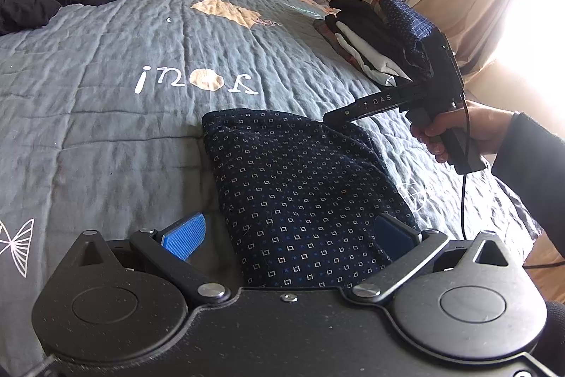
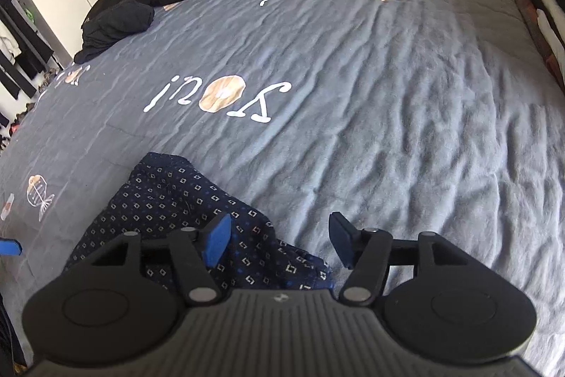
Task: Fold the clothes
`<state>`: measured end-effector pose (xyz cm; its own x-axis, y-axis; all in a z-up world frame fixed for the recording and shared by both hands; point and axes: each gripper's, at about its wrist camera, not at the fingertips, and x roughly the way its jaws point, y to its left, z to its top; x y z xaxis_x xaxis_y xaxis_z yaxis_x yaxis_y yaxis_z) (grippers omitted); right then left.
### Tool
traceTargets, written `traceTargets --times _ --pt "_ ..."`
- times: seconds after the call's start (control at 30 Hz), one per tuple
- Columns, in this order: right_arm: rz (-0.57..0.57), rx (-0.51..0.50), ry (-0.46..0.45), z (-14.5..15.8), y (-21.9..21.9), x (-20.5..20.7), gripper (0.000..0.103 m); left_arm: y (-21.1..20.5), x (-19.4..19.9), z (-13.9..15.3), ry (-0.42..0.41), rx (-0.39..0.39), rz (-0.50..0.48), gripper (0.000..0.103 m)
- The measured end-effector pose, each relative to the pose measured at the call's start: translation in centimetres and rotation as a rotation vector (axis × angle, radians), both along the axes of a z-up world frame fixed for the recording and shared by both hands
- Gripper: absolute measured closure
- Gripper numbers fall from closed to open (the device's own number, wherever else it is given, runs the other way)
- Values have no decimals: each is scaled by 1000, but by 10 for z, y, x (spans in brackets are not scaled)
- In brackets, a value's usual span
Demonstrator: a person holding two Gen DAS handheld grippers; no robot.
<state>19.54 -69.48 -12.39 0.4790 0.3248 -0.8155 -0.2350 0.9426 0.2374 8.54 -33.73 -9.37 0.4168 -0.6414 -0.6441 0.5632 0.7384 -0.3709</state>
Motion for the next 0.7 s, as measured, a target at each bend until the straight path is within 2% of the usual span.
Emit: traceTargets --times 0.1,0.2,0.23,0.27,0.3,0.37,0.43,0.63,0.7 --pt "6 12 28 -5 0 3 43 0 0 0 0 1 1 1" --pt "64 -21 65 -12 12 3 46 2 1 -1 3 2 8 1" --pt "74 -34 67 -14 15 2 52 2 1 -1 4 4 10 1" --pt "79 -47 65 -16 17 1 66 2 1 -1 4 6 10 0" --pt "84 -61 63 -18 19 1 71 1 1 -1 3 8 11 1" --pt "56 -26 58 -18 14 0 83 1 1 -1 1 8 8 1" --pt "29 12 46 -14 7 -1 88 1 1 -1 -1 8 8 1" --pt "-47 117 -11 1 -16 -11 93 2 1 -1 -2 11 10 1" --pt "-67 101 -6 -3 -19 -11 93 2 1 -1 -2 8 8 1"
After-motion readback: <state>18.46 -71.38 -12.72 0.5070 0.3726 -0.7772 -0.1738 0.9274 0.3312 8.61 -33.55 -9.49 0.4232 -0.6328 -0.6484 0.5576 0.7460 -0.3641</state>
